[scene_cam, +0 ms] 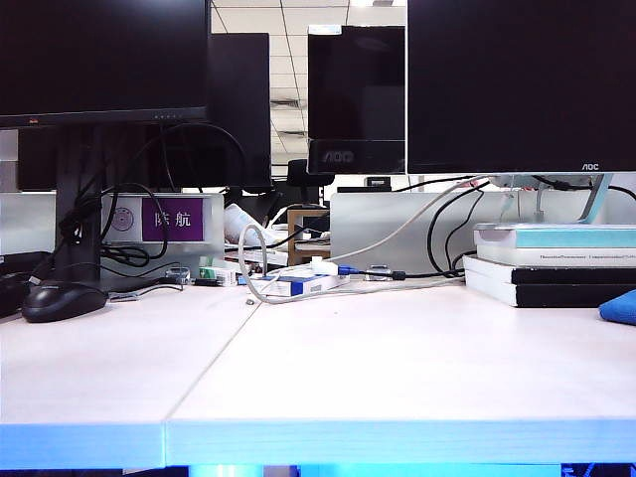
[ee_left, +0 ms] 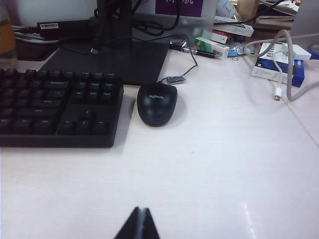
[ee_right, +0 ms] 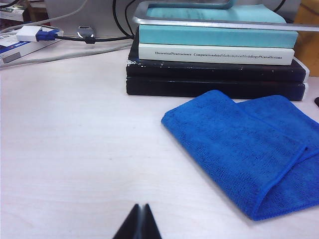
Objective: Wipe the table from right to left using the rag.
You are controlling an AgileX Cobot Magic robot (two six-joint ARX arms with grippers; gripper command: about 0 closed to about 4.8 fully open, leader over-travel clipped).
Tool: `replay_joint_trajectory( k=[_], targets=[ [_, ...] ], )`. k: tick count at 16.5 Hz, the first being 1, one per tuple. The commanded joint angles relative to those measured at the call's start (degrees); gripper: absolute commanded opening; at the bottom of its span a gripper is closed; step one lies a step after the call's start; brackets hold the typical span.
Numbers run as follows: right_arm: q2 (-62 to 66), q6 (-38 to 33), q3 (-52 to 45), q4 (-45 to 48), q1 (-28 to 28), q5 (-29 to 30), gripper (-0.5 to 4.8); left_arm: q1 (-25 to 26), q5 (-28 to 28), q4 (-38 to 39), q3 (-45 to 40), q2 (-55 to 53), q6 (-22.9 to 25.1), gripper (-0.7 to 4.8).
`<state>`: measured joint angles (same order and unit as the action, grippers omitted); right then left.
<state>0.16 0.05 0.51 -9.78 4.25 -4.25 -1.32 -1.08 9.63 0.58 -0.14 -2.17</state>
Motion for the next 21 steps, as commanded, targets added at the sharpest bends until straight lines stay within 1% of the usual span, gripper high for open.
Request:
replay_joint_trajectory(
  k=[1, 5, 6, 7, 8, 9, 10, 12, 13, 14, 16, 18, 20, 21],
  targets=[
    [-0.1, -0.1, -0.4, 0.3, 0.1, 0.4, -0.05, 0.0, -0.2, 1.0, -0.1, 0.1, -0.2, -0.05],
    [-0.1, -0.1, -0.4, 1.1, 0.1, 0.4, -0.05, 0.0, -0.2, 0.9, -0.1, 0.1, -0.2, -0.05],
    [-0.1, -1.7, -0.1, 3.0, 0.1, 0.3, -0.05, 0.0, -0.2, -1.4, 0.2, 0.1, -0.2, -0.05],
    [-0.1, -4.9, 0.6, 3.8, 0.1, 0.3, -0.05, 0.0, -0.2, -3.4, 0.7, 0.1, -0.9, -0.05],
    [-0.1, -7.1, 1.5, 3.8, 0.1, -0.1, -0.05, 0.0, -0.4, -4.5, 1.8, 0.1, -2.8, -0.05],
    [-0.1, -8.3, 3.0, 3.7, 0.1, -0.1, -0.05, 0.0, -0.8, -5.1, 3.8, 0.0, -5.7, -0.05],
    [-0.1, -9.0, 4.4, 3.6, 0.1, -0.1, -0.05, 0.0, -1.6, -5.0, 5.6, -0.1, -7.3, -0.05],
    [0.0, -10.9, 8.4, 3.1, 0.1, -0.7, -0.05, 0.0, -2.5, -5.3, 10.0, -0.4, -7.8, -0.05],
    [0.1, -11.2, 10.9, 2.0, 0.0, -1.9, -0.05, 0.0, -3.3, -5.5, 12.1, -1.1, -8.0, -0.05],
    [0.5, -11.2, 13.2, 1.1, 0.0, -2.8, -0.05, 0.0, -3.8, -5.6, 14.8, -2.3, -8.1, -0.05],
    [2.6, -10.7, 17.7, 0.5, 0.0, -3.8, -0.05, 0.0, -5.4, -5.6, 20.4, -6.4, -10.4, -0.05],
    [6.7, -10.3, 22.5, 0.6, 0.0, -3.9, -0.05, 0.0, -5.6, -4.9, 27.1, -12.4, -10.3, -0.05],
    [15.0, -10.1, 30.2, 0.7, 0.0, -5.3, -0.05, 0.0, -5.0, -1.0, 39.0, -23.4, -10.3, -0.05],
    [19.3, -9.5, 33.7, 0.6, 0.0, -5.3, -0.05, 0.0, -3.0, 0.3, 43.3, -27.2, -10.2, -0.05]
  ],
)
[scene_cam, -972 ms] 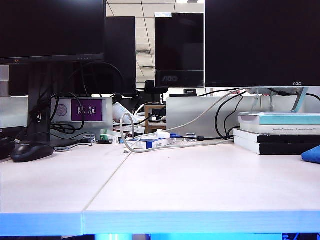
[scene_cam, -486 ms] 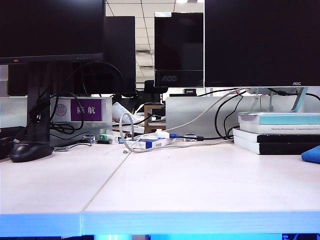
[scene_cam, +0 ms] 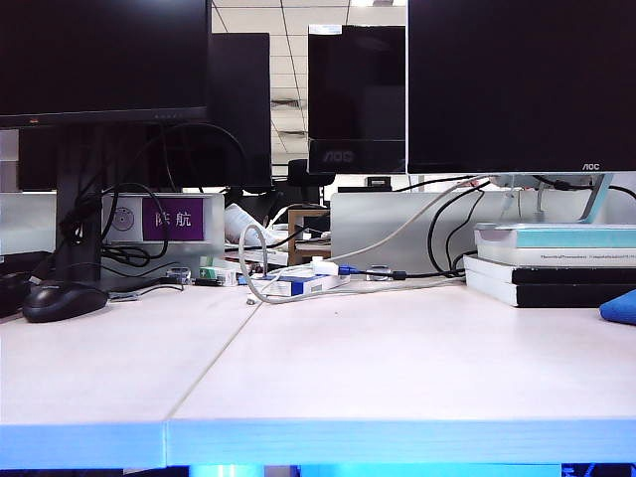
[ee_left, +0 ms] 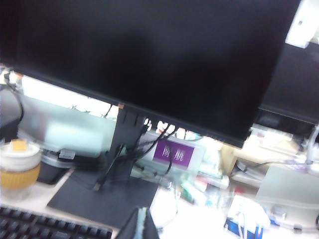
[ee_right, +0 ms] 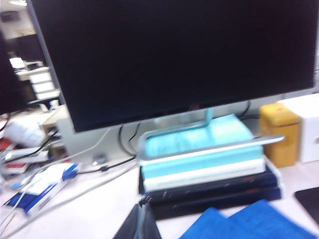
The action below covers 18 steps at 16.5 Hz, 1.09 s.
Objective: Wipe the table from right to left using the rag.
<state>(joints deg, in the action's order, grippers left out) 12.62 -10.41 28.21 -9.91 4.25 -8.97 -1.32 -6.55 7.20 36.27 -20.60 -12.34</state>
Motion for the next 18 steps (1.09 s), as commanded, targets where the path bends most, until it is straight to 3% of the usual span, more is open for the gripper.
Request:
replay_joint_trajectory(
  k=[1, 2, 5, 6, 9, 12, 14, 17, 18],
  targets=[
    [10.8, 1.7, 9.2, 1.2, 0.0, -0.6, -0.06, 0.0, 5.6, 4.9, 12.5, -10.8, 0.9, -0.05],
    [14.5, 1.4, 12.4, 1.0, 0.0, -0.6, -0.05, 0.0, 11.0, 8.9, 18.1, -15.2, 3.0, -0.05],
    [26.3, 1.5, 25.0, -6.3, 0.0, -4.9, -0.05, 0.0, 24.5, 21.6, 31.4, -26.1, 3.4, -0.05],
    [30.6, 2.1, 30.0, -8.8, 0.0, -5.5, -0.05, 0.0, 31.6, 24.1, 34.7, -28.8, 4.0, -0.05],
    [42.1, 4.0, 44.0, -17.4, 0.0, -5.5, -0.05, -0.3, 45.9, 25.2, 41.6, -33.2, 5.2, -0.05],
    [52.3, 4.7, 55.9, -28.2, 0.0, -5.0, -0.05, -0.8, 48.3, 28.9, 48.5, -35.2, 7.3, -0.05],
    [55.7, 4.7, 58.6, -32.2, 0.0, -4.3, -0.05, -1.6, 48.0, 33.4, 52.7, -36.7, 10.7, -0.05],
    [59.9, 5.5, 59.2, -39.8, 0.0, -2.5, -0.05, -4.1, 40.2, 43.5, 59.2, -40.0, 16.5, -0.05],
    [61.5, 7.8, 59.2, -43.4, 0.0, -3.1, -0.05, -6.3, 34.7, 48.6, 61.7, -41.9, 18.5, -0.05]
  ],
)
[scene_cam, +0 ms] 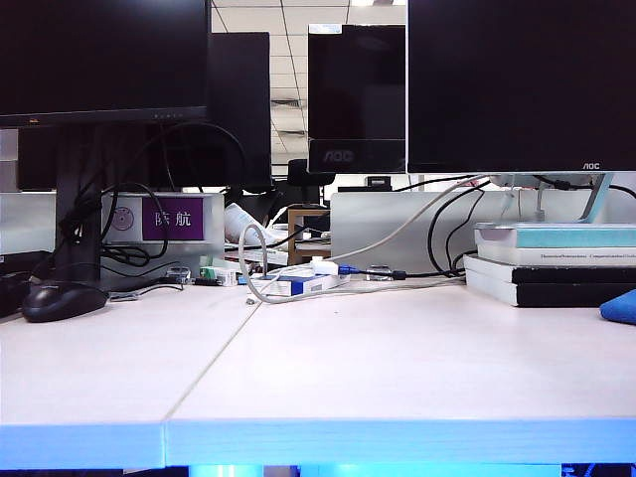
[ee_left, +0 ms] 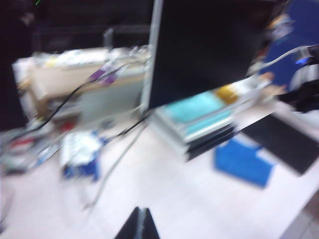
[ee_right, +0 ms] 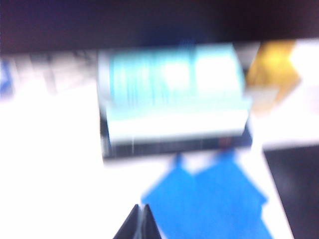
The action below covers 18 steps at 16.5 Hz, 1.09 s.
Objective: Wipe the table from right to left using the rag.
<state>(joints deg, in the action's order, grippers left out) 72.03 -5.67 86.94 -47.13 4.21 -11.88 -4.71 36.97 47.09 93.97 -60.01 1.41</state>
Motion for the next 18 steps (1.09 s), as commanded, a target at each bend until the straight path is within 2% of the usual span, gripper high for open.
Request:
replay_joint_trajectory(
  k=[1, 3, 9, 11, 12, 14, 18],
  targets=[
    [3.3, 3.5, 0.5, -8.6, 0.0, -1.3, -0.05, -4.3, -12.3, 11.0, 4.6, -3.2, 6.5, -0.05],
    [5.5, 7.5, 0.5, -11.6, -0.9, -3.0, -0.05, -6.3, -13.9, 12.4, 4.5, -3.7, 9.2, -0.05],
    [10.3, 14.4, 0.4, -15.5, -4.7, -3.5, -0.05, -8.2, -13.6, 12.0, 4.5, -3.9, 9.3, -0.05],
    [12.3, 19.4, 0.4, -15.5, -6.5, -3.7, 0.03, -8.2, -13.6, 12.0, 4.5, -3.8, 9.3, -0.05],
    [13.9, 23.1, 0.4, -16.1, -7.3, -3.6, 0.49, -8.2, -13.6, 12.0, 4.5, -3.8, 9.3, -0.05],
    [16.8, 26.0, 0.4, -16.5, -8.7, -3.5, 1.47, -8.2, -13.6, 11.9, 4.5, -3.8, 9.3, -0.05],
    [23.9, 26.9, 0.4, -16.2, -9.5, -3.0, 1.63, -8.2, -13.6, 11.2, 4.5, -3.8, 9.3, -0.05]
  ],
)
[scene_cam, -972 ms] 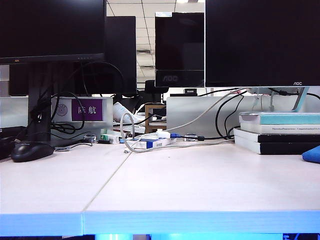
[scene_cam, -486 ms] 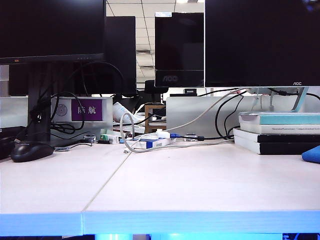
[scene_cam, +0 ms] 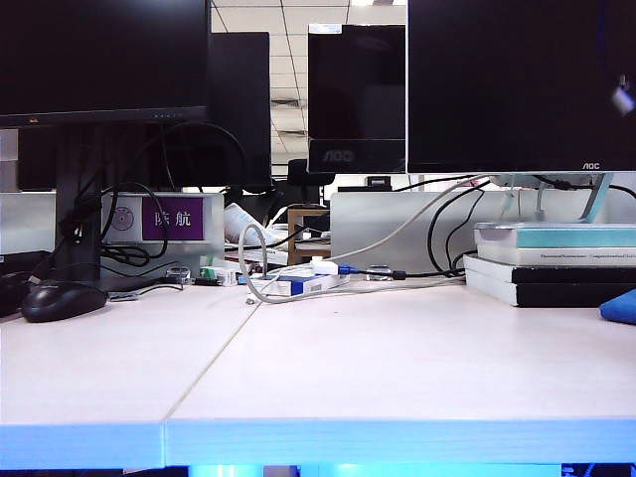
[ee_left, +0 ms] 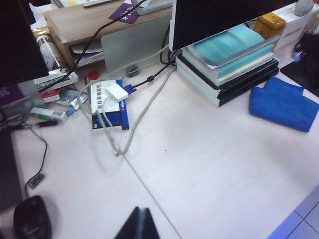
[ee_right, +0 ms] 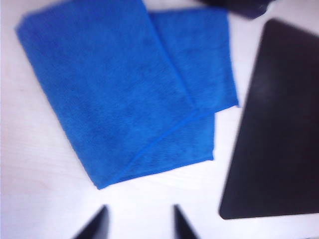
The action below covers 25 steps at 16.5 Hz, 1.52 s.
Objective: Wipe the table from right to left using the rag.
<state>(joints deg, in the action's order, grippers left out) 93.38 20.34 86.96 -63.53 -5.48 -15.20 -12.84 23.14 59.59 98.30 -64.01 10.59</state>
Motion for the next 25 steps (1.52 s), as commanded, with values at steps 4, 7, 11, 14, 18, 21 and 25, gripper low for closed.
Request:
replay_joint_trajectory(
  k=[4, 7, 11, 14, 18, 21, 25],
  targets=[
    [8.4, 0.9, 0.4, 2.7, 0.1, 0.3, 1.63, 0.0, 0.3, -2.3, 0.2, 0.2, 0.1, -0.05],
    [11.3, 0.9, 0.4, 5.9, -0.8, 0.7, 2.04, 0.0, 2.0, -2.3, 0.2, 0.2, 0.1, -0.05],
    [12.4, 0.7, 0.4, 8.5, -4.0, 3.6, 2.21, 0.0, 2.2, -2.6, 0.2, 0.1, 0.2, -0.05],
    [14.6, 0.7, 0.4, 8.7, -7.0, 7.9, 2.21, 0.0, 2.2, -3.2, 0.2, 0.1, 0.2, -0.05],
    [17.5, 0.0, 0.4, 11.5, -8.1, 10.5, 2.21, 0.0, 2.2, -3.6, 0.2, 0.1, 0.2, -0.05],
    [20.4, -0.9, 0.4, 12.7, -8.1, 12.6, 2.21, 0.0, 2.2, -3.6, 0.2, 0.0, 0.1, -0.05],
    [22.8, -2.8, 0.2, 11.1, -8.2, 12.4, 2.21, 0.0, 2.2, -3.6, 0.2, 0.0, 0.1, -0.05]
  ],
)
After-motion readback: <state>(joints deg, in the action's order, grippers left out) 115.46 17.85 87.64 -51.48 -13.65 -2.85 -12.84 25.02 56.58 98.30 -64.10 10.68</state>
